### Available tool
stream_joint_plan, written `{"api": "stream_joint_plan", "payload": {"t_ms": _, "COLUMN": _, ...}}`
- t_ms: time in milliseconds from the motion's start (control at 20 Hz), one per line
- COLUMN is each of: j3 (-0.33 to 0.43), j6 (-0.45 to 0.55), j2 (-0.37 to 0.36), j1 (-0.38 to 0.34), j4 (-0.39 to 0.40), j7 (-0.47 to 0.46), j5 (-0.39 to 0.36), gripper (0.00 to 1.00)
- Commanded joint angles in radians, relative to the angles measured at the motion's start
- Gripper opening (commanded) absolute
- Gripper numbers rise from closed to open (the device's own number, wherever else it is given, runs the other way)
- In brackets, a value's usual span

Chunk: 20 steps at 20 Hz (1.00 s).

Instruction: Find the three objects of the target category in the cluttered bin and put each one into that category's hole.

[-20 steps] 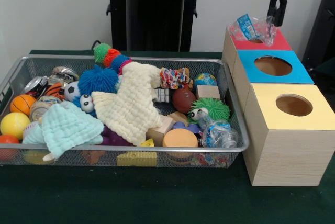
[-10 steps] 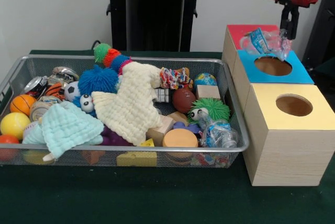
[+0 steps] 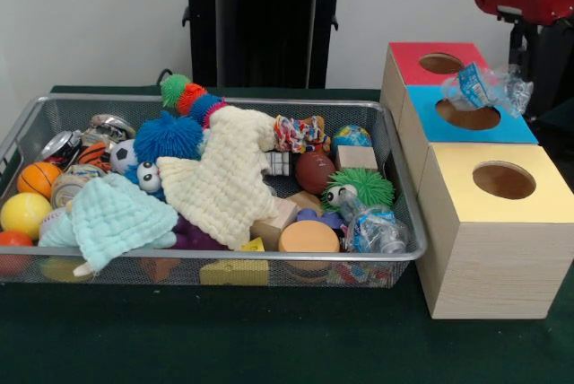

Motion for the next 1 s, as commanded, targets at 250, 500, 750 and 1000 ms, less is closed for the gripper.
{"api": "stream_joint_plan", "payload": {"t_ms": 250, "j3": 0.076, "j6": 0.054, "j2": -0.006, "j1": 0.071, "j4": 0.017, "j7": 0.329, "j5": 0.083, "gripper": 0.00}}
{"api": "stream_joint_plan", "payload": {"t_ms": 500, "j3": 0.083, "j6": 0.009, "j2": 0.001, "j1": 0.048, "j4": 0.051, "j7": 0.263, "j5": 0.087, "gripper": 0.00}}
{"api": "stream_joint_plan", "payload": {"t_ms": 750, "j3": 0.188, "j6": -0.133, "j2": 0.008, "j1": -0.047, "j4": 0.120, "j7": 0.170, "j5": 0.096, "gripper": 0.00}}
{"api": "stream_joint_plan", "payload": {"t_ms": 1000, "j3": 0.238, "j6": -0.205, "j2": 0.016, "j1": -0.108, "j4": 0.142, "j7": 0.166, "j5": 0.044, "gripper": 0.00}}
